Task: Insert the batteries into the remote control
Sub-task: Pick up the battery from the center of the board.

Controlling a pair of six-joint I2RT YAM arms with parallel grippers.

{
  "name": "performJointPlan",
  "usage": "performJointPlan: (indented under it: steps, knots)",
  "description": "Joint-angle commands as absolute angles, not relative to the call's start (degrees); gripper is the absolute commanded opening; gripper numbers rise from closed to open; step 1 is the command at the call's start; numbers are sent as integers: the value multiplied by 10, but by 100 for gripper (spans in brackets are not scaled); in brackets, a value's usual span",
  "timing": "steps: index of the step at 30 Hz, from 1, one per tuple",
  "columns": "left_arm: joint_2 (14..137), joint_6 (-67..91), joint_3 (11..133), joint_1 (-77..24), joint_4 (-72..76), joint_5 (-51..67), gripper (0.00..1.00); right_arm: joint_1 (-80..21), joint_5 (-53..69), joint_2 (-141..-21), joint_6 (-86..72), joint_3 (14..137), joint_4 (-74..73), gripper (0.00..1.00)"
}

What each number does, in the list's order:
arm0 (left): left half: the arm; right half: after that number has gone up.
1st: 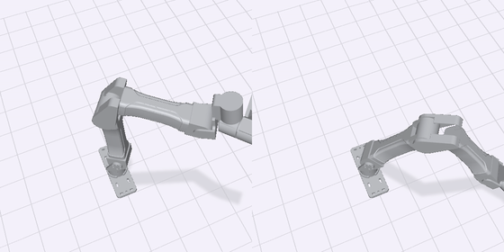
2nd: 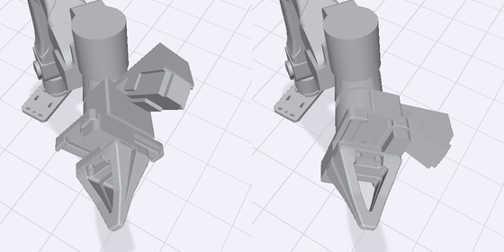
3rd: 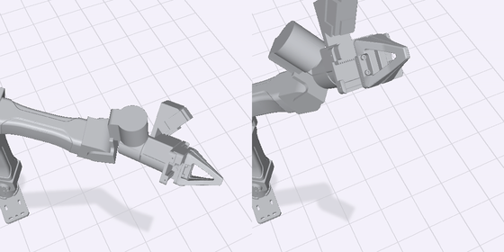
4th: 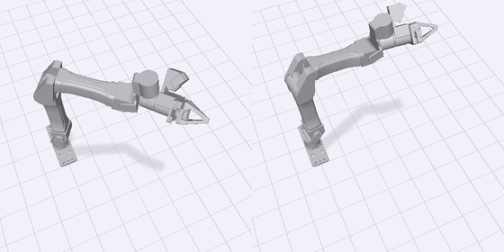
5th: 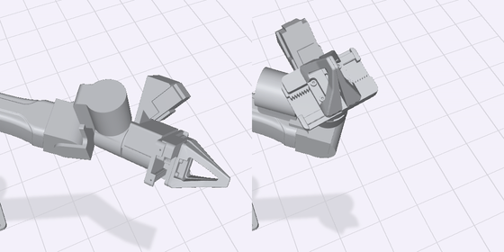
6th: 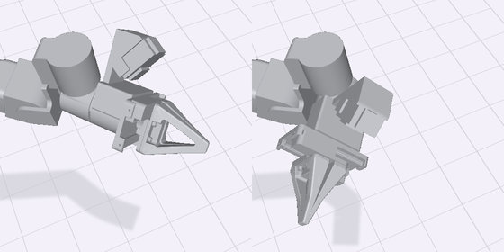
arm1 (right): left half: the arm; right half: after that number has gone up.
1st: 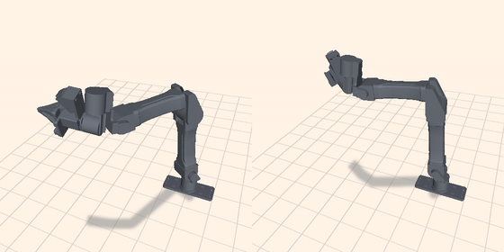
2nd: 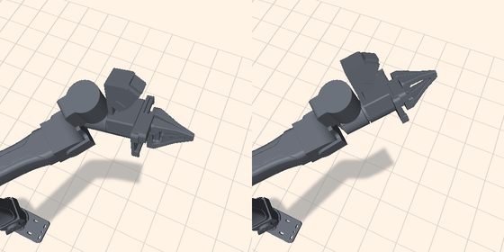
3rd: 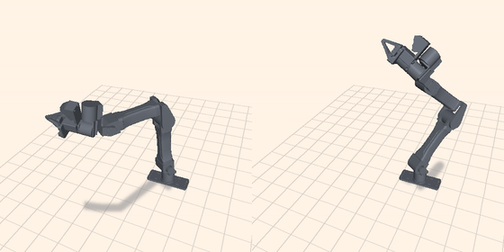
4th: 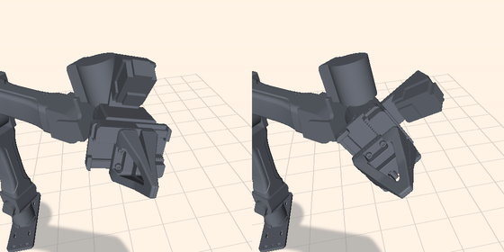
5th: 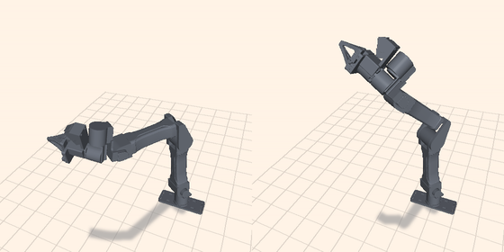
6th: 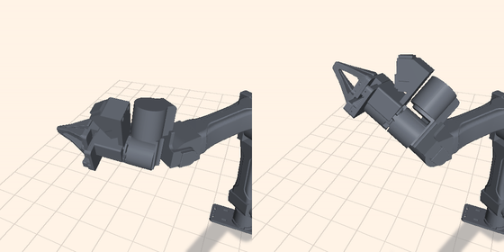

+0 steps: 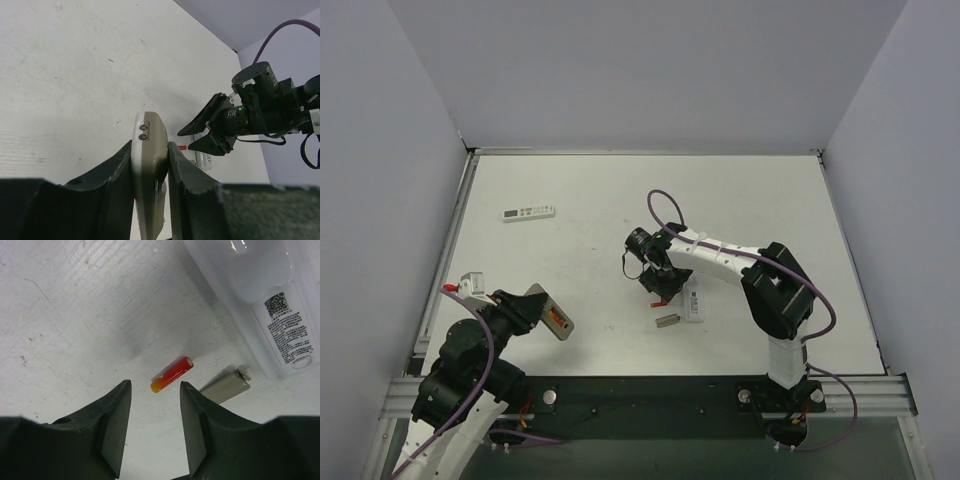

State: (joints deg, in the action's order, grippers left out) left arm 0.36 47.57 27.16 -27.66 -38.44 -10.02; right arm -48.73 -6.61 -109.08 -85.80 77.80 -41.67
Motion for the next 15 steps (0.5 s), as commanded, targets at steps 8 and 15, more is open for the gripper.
performJointPlan:
  steps: [8, 15]
  knots:
    - [-54, 470, 286, -277, -362, -92, 0, -482, -69, -1112, -911, 759, -461, 36]
    - [-54, 474, 283, -277, -363, -90, 0, -479, -71, -1122, -933, 744, -461, 32]
